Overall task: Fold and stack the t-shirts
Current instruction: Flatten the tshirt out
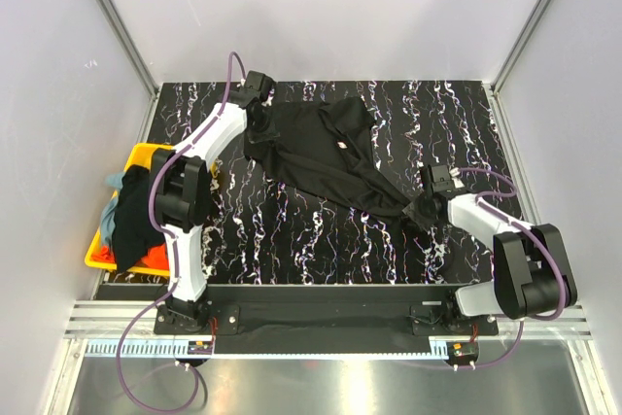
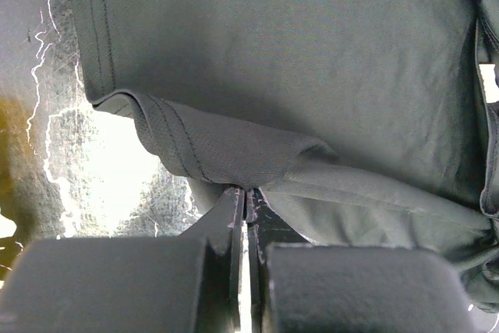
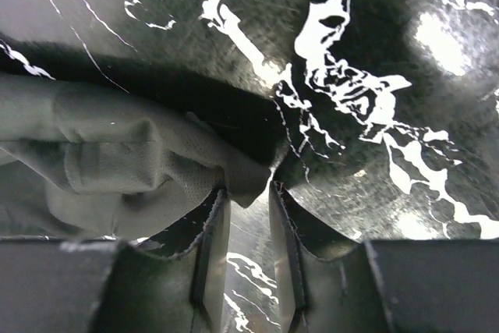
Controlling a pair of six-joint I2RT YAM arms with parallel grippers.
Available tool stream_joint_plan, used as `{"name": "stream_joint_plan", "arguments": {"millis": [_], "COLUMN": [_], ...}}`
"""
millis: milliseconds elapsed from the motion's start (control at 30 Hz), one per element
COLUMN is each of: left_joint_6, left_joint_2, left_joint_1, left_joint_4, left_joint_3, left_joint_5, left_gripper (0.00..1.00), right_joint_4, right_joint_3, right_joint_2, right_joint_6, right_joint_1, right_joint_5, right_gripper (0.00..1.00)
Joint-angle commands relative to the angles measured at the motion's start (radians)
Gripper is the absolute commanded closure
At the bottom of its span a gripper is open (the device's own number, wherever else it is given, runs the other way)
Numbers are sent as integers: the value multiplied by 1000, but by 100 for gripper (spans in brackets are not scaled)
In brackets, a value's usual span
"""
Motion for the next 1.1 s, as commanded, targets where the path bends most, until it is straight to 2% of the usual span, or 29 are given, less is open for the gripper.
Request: {"name": "stream_joint_plan", "arguments": {"millis": [0,400,433,567,600,700,733,900,967,1067], "left_joint_6": [7,-1,-3,0,2,11,19,54,79,97], "left_joint_2": [-31,-37,-40,-55,-60,-92,-106,-179,-193,-222], "left_joint_1": [-3,-1,-3,-1,-1,-1,-3,-3,-1,-9], "left_joint_4": [32,43,45,48,48,43,34,-66,-109,-141], "left_joint_3": [-8,-26,-28,-39,-43,-49,-49,24,41,32], "left_joint_5": [21,21,21,21,20,1,-3,-52,-52,-46], "left_gripper": [100,100,100,100,100,100,100,100,100,100], "right_joint_4": [51,66,66,47,21,-109,-150,-390,-426,-451], "right_joint_3": [39,34,34,37,46,129,159,443,523,548], "right_joint_2": [9,66,78,72,51,-14,-82,-302,-344,-413], "right_joint_6": [18,29,26,14,3,-47,-75,-144,-141,-137], "right_joint_1": [7,7,7,7,9,7,7,4,4,4], "right_joint_5": [49,72,83,142,155,199,208,271,256,201], "right_gripper": [66,66,68,86,99,100,100,100,100,100]}}
